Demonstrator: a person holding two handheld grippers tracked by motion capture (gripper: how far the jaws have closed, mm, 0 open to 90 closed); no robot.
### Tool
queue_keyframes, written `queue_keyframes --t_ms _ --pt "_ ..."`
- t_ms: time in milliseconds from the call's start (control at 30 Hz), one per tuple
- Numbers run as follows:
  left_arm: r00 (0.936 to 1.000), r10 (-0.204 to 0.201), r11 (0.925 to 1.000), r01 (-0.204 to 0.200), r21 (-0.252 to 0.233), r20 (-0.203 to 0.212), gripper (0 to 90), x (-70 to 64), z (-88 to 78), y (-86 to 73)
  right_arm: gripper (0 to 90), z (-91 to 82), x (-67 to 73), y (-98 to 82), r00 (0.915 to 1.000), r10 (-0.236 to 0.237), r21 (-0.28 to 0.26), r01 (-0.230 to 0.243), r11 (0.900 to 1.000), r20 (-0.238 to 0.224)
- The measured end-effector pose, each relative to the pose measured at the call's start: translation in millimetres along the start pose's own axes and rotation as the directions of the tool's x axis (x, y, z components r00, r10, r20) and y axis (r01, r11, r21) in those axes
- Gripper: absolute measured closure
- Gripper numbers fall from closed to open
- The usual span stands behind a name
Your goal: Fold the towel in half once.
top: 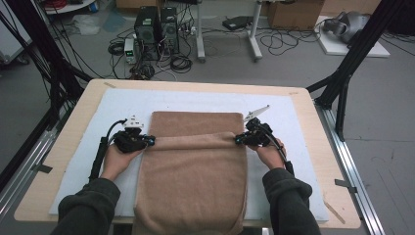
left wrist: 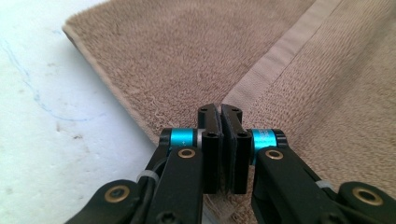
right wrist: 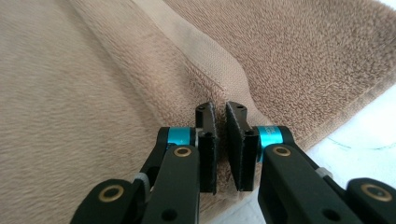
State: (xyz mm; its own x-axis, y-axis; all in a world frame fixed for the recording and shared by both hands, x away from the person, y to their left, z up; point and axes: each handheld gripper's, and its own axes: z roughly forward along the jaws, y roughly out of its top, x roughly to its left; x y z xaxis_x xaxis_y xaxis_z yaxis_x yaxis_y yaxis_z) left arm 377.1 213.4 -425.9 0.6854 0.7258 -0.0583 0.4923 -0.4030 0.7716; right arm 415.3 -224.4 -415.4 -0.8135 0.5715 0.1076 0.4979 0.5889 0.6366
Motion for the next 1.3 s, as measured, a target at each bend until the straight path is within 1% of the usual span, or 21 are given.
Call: queue_keyframes --t_ms 67,100,167,267,333,433,500,600,700,767,800,833,867,900,967,1000,1067,1133,1200,1233,1300 --pt "1.0 0.004 0.9998 -0.004 -0.022 0.007 86.9 -2.1 -6.7 1.4 83.6 -6.6 3.0 -0.8 0.9999 -0.011 -0.021 0.011 1.0 -0.012" --pt "0.9999 0.015 0.9996 -0.015 -0.025 0.007 87.0 -3.6 -10.9 2.1 83.6 -10.7 5.1 -1.5 0.9998 -0.014 -0.035 0.013 0.999 -0.015" --pt "0.9995 0.029 0.9982 -0.028 -0.053 0.01 87.1 -8.1 -19.3 2.3 83.6 -20.1 10.0 -3.3 0.9992 -0.023 -0.072 0.021 0.997 -0.034" --pt "0.9986 0.05 0.9948 -0.048 -0.09 0.018 87.2 -16.7 -33.5 0.2 83.6 -34.9 21.0 -7.7 0.9975 -0.036 -0.117 0.028 0.993 -0.061" --pt "0.9976 0.065 0.9922 -0.062 -0.108 0.023 87.3 -23.6 -42.9 -3.8 83.7 -43.4 30.4 -12.4 0.996 -0.06 -0.136 0.051 0.989 -0.066" --pt "0.996 0.085 0.9879 -0.081 -0.132 0.026 87.4 -36.7 -55.7 -13.7 83.6 -54.0 46.2 -21.7 0.9931 -0.091 -0.162 0.078 0.984 -0.075" --pt "0.9952 0.091 0.9861 -0.085 -0.143 0.036 87.4 -44.6 -64.1 -22.0 83.6 -60.1 55.5 -28.1 0.9917 -0.093 -0.183 0.076 0.98 -0.089" --pt "0.994 0.096 0.9841 -0.087 -0.155 0.053 87.4 -56.6 -76.9 -36.2 83.6 -69.6 73.3 -39.3 0.987 -0.125 -0.2 0.104 0.974 -0.1" --pt "0.9919 0.11 0.9837 -0.1 -0.15 0.064 87.4 -69.0 -90.6 -50.5 83.6 -77.2 91.8 -49.0 0.9808 -0.157 -0.202 0.131 0.971 -0.116" --pt "0.9913 0.104 0.983 -0.09 -0.16 0.081 87.4 -77.8 -100.3 -59.1 83.5 -82.6 104.2 -55.3 0.9762 -0.176 -0.205 0.148 0.968 -0.127" --pt "0.991 0.093 0.9827 -0.076 -0.169 0.096 87.4 -81.8 -105.0 -63.0 83.3 -85.6 109.7 -58.9 0.9738 -0.181 -0.211 0.149 0.966 -0.138" --pt "0.9893 0.095 0.9834 -0.076 -0.165 0.111 87.3 -85.7 -109.0 -66.2 82.4 -88.1 115.2 -62.7 0.9714 -0.185 -0.218 0.15 0.964 -0.149" --pt "0.9861 0.104 0.9842 -0.083 -0.156 0.13 87.1 -89.9 -111.8 -68.8 78.9 -89.9 119.7 -66.4 0.969 -0.191 -0.224 0.153 0.963 -0.157" --pt "0.9835 0.114 0.9844 -0.093 -0.149 0.141 85.0 -93.1 -113.6 -70.6 69.0 -91.4 122.6 -69.9 0.9681 -0.195 -0.232 0.156 0.96 -0.157" --pt "0.9831 0.119 0.9857 -0.1 -0.136 0.139 67.7 -95.9 -113.6 -70.0 64.0 -92.8 120.8 -73.9 0.9675 -0.178 -0.253 0.129 0.959 -0.18" --pt "0.9832 0.12 0.9845 -0.1 -0.144 0.137 64.1 -95.2 -112.4 -68.1 61.3 -93.0 118.5 -73.9 0.9705 -0.176 -0.252 0.132 0.959 -0.164" --pt "0.9848 0.116 0.9842 -0.096 -0.148 0.129 61.5 -90.4 -107.0 -60.8 58.2 -91.3 109.0 -70.4 0.9757 -0.158 -0.259 0.115 0.959 -0.152" --pt "0.9868 0.122 0.9832 -0.105 -0.149 0.106 57.8 -83.8 -97.7 -50.9 55.9 -86.7 98.4 -63.1 0.9831 -0.143 -0.241 0.112 0.964 -0.114" --pt "0.989 0.113 0.9845 -0.098 -0.145 0.095 56.4 -75.3 -86.1 -40.1 53.6 -81.0 85.5 -54.5 0.9881 -0.13 -0.224 0.108 0.968 -0.083" --pt "0.9902 0.115 0.9848 -0.104 -0.14 0.078 54.9 -70.8 -79.7 -34.9 51.9 -78.1 78.4 -49.7 0.991 -0.116 -0.224 0.098 0.97 -0.067" --pt "0.9934 0.103 0.986 -0.095 -0.137 0.052 53.3 -59.8 -66.7 -25.0 49.5 -71.5 63.4 -39.2 0.9945 -0.095 -0.215 0.084 0.973 -0.043"
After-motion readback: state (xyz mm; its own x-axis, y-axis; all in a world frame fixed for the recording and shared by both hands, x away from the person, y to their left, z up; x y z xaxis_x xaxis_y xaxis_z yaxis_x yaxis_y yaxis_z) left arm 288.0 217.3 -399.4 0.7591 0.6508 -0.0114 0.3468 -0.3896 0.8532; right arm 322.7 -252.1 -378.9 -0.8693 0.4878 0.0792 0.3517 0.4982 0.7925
